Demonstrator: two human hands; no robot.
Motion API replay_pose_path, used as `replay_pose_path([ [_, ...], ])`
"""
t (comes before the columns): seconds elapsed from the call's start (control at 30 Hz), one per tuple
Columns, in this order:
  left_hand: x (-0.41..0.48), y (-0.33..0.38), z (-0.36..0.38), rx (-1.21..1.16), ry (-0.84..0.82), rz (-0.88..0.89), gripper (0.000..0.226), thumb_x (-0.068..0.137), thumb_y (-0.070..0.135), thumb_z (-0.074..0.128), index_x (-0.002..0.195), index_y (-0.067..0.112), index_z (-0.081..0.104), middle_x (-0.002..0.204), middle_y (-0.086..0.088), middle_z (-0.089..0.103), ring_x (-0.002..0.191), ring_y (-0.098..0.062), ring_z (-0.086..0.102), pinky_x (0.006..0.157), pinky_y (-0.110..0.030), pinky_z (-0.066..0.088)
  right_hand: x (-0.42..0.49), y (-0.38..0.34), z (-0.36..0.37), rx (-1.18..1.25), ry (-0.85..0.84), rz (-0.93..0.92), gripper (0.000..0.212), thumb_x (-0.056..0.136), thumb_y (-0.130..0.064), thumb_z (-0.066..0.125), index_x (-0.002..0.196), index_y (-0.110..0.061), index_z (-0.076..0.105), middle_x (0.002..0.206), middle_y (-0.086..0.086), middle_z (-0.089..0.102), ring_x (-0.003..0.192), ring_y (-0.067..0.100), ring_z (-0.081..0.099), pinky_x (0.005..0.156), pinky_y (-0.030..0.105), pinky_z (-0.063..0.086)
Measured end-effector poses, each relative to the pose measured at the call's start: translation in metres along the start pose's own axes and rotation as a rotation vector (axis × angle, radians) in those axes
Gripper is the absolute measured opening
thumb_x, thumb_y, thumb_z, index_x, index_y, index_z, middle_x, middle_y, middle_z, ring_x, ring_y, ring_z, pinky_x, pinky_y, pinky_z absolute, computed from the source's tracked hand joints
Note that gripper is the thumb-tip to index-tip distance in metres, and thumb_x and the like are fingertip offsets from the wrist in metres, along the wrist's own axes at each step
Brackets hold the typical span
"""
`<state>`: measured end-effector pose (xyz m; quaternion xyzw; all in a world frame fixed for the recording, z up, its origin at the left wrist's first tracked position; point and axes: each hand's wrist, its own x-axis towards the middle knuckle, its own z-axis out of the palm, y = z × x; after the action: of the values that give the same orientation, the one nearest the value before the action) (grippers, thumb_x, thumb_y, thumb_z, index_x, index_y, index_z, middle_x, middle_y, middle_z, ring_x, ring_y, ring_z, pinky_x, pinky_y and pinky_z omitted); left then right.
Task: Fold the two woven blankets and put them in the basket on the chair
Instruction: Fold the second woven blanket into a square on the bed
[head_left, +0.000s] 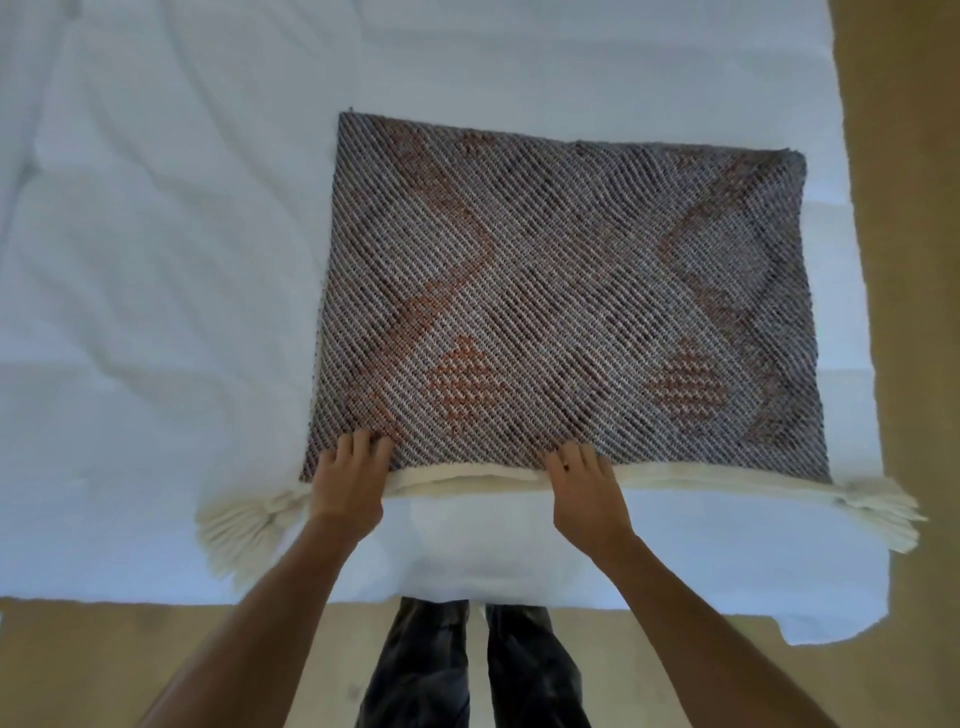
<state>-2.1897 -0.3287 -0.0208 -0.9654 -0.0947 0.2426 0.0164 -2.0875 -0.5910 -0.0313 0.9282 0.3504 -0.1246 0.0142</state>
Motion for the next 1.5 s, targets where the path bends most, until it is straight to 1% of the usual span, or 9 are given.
replay_pose_path([
  [0.17,0.019,0.046,-0.013,0.0,0.115,0.194,0.051,0.055,0.016,0.074,0.102,0.01,0.057,0.096,-0.016,0.056,0.08,-0.03,0.055,0.062,-0.041,0.051,-0.021,0.049,-0.004,-0.088,-0.022,0.184,0.056,0.043,0.006,0.074,0.096,-0.008,0.061,0.093,0.013,0.059,0.082,0.031,0.056,0.07,0.043,0.05],
  [0.33,0.03,0.077,-0.016,0.014,0.136,0.274,0.053,0.045,-0.001,0.08,0.094,0.008,0.06,0.087,-0.016,0.056,0.072,-0.03,0.055,0.054,-0.039,0.05,-0.022,0.08,0.002,-0.119,0.021,0.207,0.031,0.056,0.008,0.066,0.083,-0.006,0.061,0.08,0.011,0.058,0.072,0.03,0.056,0.062,0.04,0.048],
  [0.4,0.033,0.082,-0.014,0.023,0.115,0.267,0.054,0.041,-0.002,0.082,0.09,0.007,0.063,0.084,-0.016,0.057,0.07,-0.03,0.057,0.053,-0.04,0.051,-0.019,0.082,0.004,-0.078,0.071,0.178,0.016,0.064,0.002,0.054,0.076,-0.007,0.059,0.073,0.009,0.056,0.066,0.029,0.055,0.056,0.037,0.046],
  [0.5,0.032,0.082,-0.009,0.032,0.083,0.274,0.055,0.033,0.0,0.086,0.085,0.008,0.067,0.081,-0.014,0.061,0.069,-0.03,0.06,0.052,-0.038,0.053,-0.02,0.085,0.006,-0.02,0.109,0.15,0.024,0.07,-0.006,0.033,0.072,-0.008,0.057,0.07,0.008,0.054,0.064,0.027,0.053,0.056,0.035,0.045],
  [0.57,0.026,0.082,-0.006,0.044,0.066,0.274,0.055,0.03,0.001,0.087,0.081,0.009,0.069,0.081,-0.013,0.063,0.068,-0.03,0.062,0.052,-0.036,0.054,-0.022,0.089,0.007,-0.045,0.104,0.145,0.017,0.066,0.0,0.044,0.074,-0.008,0.057,0.071,0.008,0.053,0.064,0.027,0.053,0.056,0.034,0.045],
  [0.67,0.023,0.085,-0.004,0.06,0.038,0.247,0.054,0.033,0.004,0.086,0.083,0.01,0.068,0.084,-0.014,0.062,0.07,-0.03,0.061,0.053,-0.036,0.054,-0.025,0.097,0.007,-0.057,0.032,0.195,0.034,0.05,0.008,0.065,0.079,-0.008,0.056,0.076,0.011,0.053,0.067,0.028,0.051,0.059,0.037,0.046],
  [0.97,0.053,0.158,-0.028,-0.036,0.103,0.347,0.062,0.039,0.001,0.081,0.094,0.011,0.055,0.083,-0.011,0.056,0.069,-0.026,0.055,0.049,-0.037,0.049,-0.032,0.148,0.007,-0.11,0.032,0.314,0.042,0.045,0.008,0.077,0.078,-0.007,0.057,0.075,0.012,0.055,0.068,0.03,0.053,0.059,0.04,0.047],
  [1.17,0.05,0.174,-0.024,0.018,0.008,0.359,0.054,0.035,0.007,0.084,0.085,0.014,0.065,0.085,-0.009,0.06,0.072,-0.024,0.06,0.049,-0.035,0.052,-0.042,0.173,0.013,-0.054,0.09,0.159,0.038,0.04,0.009,0.07,0.073,-0.006,0.059,0.068,0.01,0.055,0.061,0.028,0.053,0.055,0.035,0.048],
  [1.5,0.075,0.243,-0.042,-0.018,0.025,0.434,0.054,0.041,0.014,0.085,0.087,0.014,0.058,0.081,-0.008,0.055,0.068,-0.023,0.055,0.051,-0.035,0.048,-0.085,0.262,0.006,-0.182,-0.015,0.443,0.039,0.047,0.008,0.062,0.082,-0.006,0.054,0.078,0.016,0.053,0.07,0.034,0.053,0.058,0.04,0.044],
])
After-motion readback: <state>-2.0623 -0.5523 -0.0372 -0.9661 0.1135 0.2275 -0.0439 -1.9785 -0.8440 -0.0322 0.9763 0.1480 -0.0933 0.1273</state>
